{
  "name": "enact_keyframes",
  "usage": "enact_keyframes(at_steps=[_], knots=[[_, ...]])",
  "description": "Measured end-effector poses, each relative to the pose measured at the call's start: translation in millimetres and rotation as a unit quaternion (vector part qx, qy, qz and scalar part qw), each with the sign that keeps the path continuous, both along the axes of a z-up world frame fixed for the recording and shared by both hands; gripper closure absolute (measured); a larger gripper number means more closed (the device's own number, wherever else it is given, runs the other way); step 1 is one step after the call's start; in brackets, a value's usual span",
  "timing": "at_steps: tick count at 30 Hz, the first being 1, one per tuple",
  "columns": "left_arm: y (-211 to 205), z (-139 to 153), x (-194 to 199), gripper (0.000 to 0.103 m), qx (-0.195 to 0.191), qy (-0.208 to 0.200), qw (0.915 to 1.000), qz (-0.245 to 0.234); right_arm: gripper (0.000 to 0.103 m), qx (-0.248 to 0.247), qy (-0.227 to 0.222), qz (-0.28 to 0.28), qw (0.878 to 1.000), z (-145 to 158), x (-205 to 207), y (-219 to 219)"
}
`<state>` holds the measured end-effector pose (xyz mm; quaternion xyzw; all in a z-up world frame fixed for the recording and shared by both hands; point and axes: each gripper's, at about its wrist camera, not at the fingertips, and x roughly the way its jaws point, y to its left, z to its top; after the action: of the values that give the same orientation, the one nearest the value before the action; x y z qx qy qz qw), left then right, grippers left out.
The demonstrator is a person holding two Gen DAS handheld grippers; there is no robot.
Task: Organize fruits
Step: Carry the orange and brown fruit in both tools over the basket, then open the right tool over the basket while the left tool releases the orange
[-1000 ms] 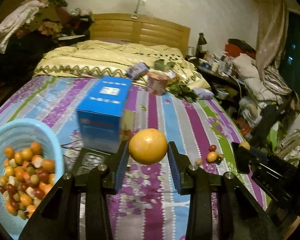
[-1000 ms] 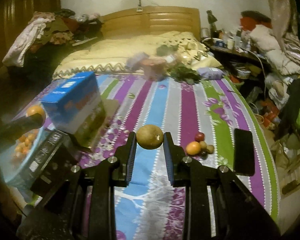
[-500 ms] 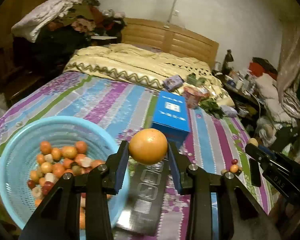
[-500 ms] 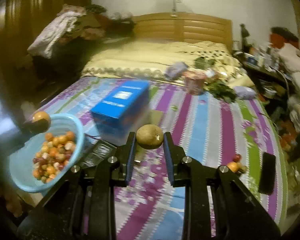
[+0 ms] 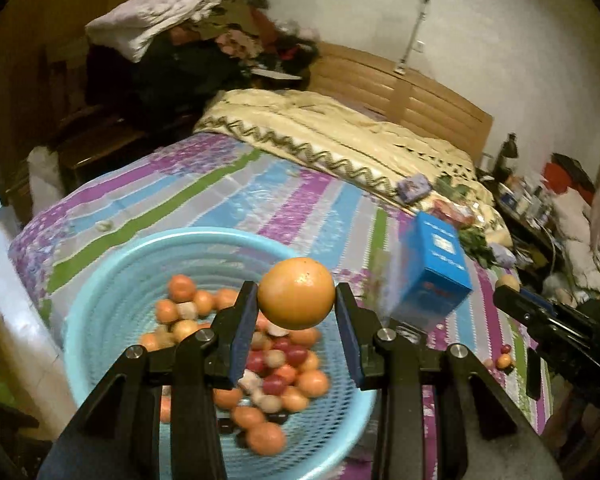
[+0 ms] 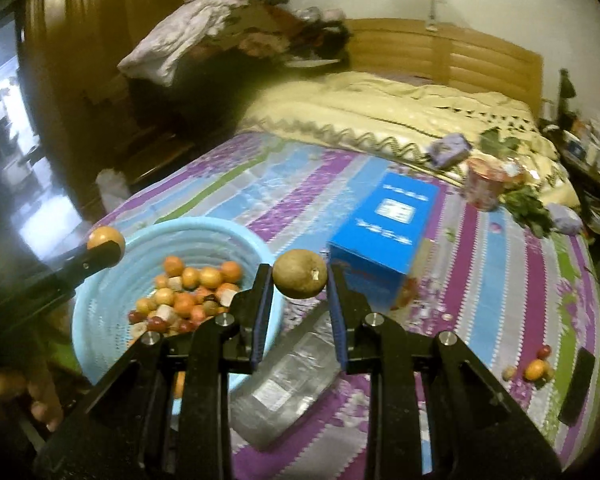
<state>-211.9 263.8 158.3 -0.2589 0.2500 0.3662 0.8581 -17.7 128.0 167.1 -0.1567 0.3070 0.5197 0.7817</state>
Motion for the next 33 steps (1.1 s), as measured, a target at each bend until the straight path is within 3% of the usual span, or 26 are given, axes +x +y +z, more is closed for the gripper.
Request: enact_keyframes(at_steps=[7,17,33], knots=[[26.3,-1.4,-37.0,0.063,-0.009,-0.001,0.9995,0.03,0.075,-0.014,0.018,0.039,0.999,-3.8,-24.4,35.7],[52.5,-14.0,-61.7,0.063,-0.039,0.01,0.9985,0.036,0.075,-0.046,0.049,0.078,0.995,-17.8,-51.2,73.3],[83.7,-53.8,-62.6,0.063,-0.105,0.079,0.9911,0.018,0.075,-0.142,0.131,0.123,0.973,-53.0,-58.8,113.2]])
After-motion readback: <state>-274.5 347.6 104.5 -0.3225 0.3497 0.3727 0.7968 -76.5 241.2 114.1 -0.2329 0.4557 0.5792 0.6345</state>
